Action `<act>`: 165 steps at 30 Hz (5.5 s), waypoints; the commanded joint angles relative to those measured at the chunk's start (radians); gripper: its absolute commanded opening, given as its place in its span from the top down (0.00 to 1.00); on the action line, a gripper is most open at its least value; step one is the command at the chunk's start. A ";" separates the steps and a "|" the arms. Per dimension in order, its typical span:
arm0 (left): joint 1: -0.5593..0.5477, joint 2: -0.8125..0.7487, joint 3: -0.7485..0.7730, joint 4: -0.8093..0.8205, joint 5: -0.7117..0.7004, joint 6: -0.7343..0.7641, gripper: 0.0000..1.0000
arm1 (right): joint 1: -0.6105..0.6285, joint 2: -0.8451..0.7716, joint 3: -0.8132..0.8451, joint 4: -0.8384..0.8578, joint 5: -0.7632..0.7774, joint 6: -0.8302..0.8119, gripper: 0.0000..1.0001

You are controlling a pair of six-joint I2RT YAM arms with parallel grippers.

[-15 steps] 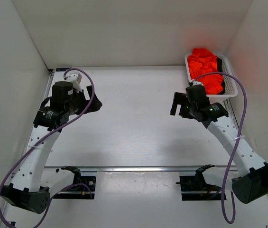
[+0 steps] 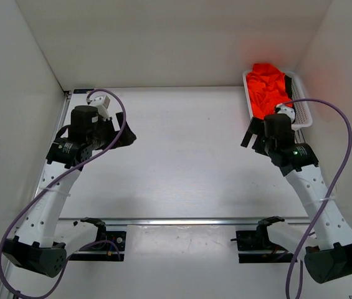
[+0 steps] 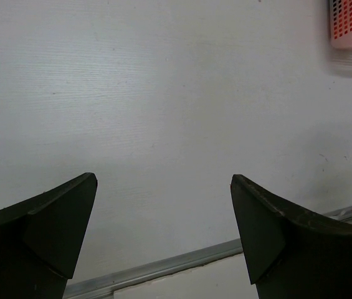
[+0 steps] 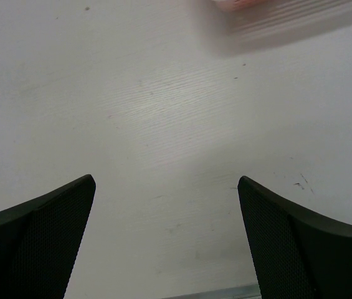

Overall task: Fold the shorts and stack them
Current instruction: Grab the shorts from the pile, then move the shorts to the center of the board, then flatten the shorts out

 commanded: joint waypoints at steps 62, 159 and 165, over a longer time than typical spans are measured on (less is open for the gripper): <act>0.089 0.120 0.282 -0.069 -0.102 -0.054 0.00 | 0.163 0.448 0.824 0.202 -0.431 -0.077 0.97; 0.374 0.783 0.936 -0.352 -0.081 -0.183 0.90 | 0.041 0.789 1.003 -0.008 -0.265 -0.202 1.00; 0.408 0.668 1.088 -0.330 -0.034 -0.183 0.90 | 0.030 0.664 1.081 0.021 -0.295 -0.242 1.00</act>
